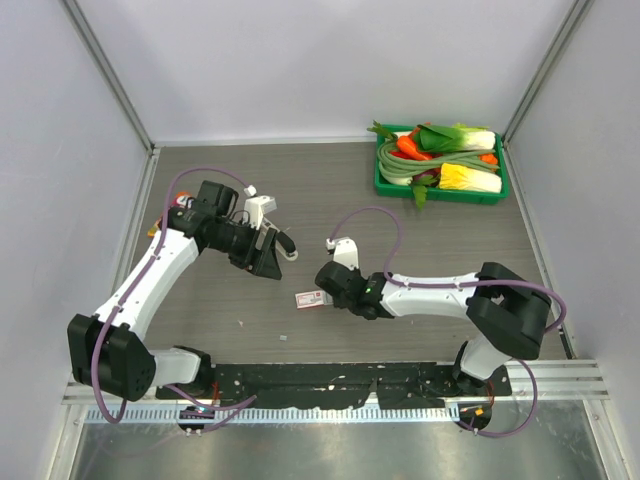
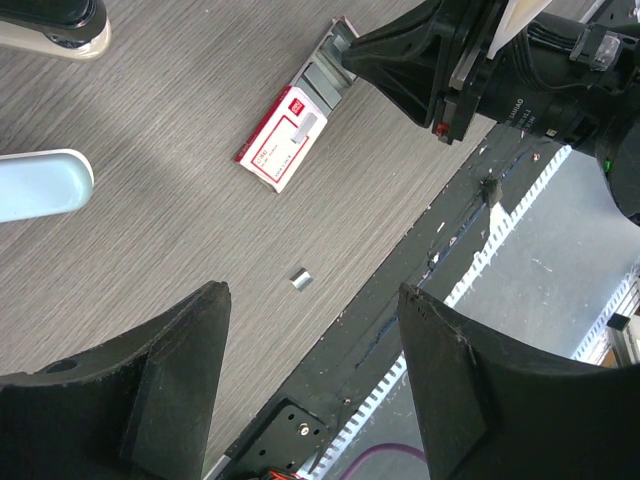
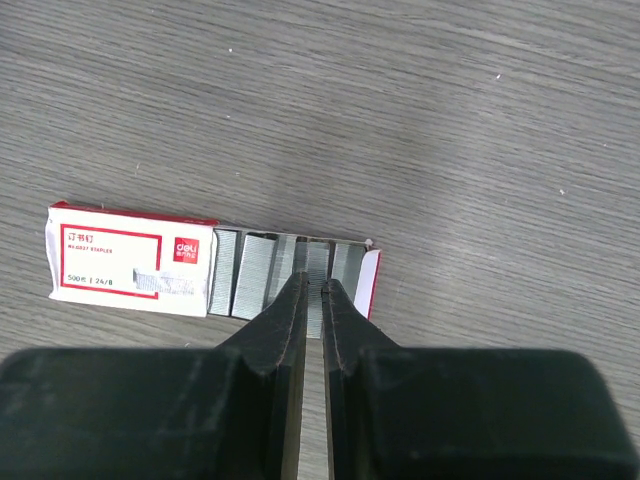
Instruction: Unload the staples from the stapler
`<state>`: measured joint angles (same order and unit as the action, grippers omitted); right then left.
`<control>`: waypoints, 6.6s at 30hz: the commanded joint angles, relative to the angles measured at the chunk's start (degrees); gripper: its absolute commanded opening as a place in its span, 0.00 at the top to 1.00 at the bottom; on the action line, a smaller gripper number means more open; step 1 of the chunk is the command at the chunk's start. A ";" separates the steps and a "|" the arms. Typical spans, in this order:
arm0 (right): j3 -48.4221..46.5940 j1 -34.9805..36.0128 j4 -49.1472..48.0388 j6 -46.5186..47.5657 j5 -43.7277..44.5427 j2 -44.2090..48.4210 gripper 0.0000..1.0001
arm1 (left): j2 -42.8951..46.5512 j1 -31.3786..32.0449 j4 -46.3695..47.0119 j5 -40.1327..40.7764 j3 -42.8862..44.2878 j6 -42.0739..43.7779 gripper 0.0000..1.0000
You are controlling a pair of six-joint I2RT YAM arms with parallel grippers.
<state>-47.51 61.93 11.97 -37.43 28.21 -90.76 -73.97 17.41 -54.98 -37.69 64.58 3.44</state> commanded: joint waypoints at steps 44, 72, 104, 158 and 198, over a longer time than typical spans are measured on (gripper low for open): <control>-3.20 -0.14 -0.28 -0.10 0.80 -1.61 0.73 | 1.99 0.26 0.05 0.16 0.38 0.42 0.28; 2.24 -0.32 -5.37 0.25 -0.17 4.54 0.90 | 1.99 0.26 0.40 0.34 -0.24 0.42 0.28; 17.27 -19.92 -21.54 3.51 -13.26 14.12 0.63 | -33.07 13.87 9.09 10.09 16.63 8.34 0.27; 23.34 -21.94 -30.25 2.10 -14.58 12.19 0.64 | -39.93 29.35 18.33 27.49 12.68 9.74 0.28; 19.21 -13.42 -32.79 -8.10 -23.37 14.21 0.65 | -19.80 22.42 12.18 23.10 2.40 8.68 0.31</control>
<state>-27.49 47.00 -15.79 -42.63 6.09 -75.22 -94.45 43.68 -43.07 -12.82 69.95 10.04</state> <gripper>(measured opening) 0.355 0.719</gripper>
